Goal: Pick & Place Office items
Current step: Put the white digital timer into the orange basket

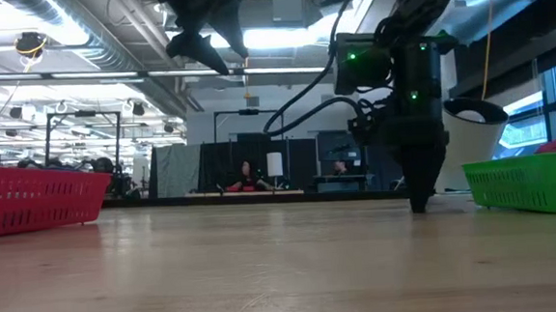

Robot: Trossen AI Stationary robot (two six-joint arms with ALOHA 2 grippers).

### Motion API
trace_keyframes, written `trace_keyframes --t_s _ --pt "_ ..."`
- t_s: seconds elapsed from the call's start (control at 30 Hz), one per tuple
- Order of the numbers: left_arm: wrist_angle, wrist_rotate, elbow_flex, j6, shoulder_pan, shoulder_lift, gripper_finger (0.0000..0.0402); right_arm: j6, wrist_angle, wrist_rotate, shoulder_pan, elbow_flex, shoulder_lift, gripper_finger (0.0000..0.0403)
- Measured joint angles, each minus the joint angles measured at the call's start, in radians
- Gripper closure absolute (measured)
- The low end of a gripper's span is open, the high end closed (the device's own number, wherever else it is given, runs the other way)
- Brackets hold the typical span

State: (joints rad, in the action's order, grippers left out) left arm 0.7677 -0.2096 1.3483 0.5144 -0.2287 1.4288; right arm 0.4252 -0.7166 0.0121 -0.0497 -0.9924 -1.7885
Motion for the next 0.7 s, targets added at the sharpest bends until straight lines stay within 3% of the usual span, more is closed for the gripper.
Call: trace_keyframes --t_s 0.1,0.4,0.7 --pt "0.0 -0.001 0.0 0.0 0.0 0.0 0.0131 0.0 -0.002 -0.002 -0.004 0.0 0.0 0.0249" --pt "0.0 -0.001 0.0 -0.003 0.0 0.0 0.0131 0.029 0.001 -0.005 -0.008 -0.001 0.036 0.0249" --pt "0.0 -0.002 0.0 -0.003 0.0 0.0 0.0131 -0.004 0.009 0.07 -0.043 -0.162 0.155 0.0249"
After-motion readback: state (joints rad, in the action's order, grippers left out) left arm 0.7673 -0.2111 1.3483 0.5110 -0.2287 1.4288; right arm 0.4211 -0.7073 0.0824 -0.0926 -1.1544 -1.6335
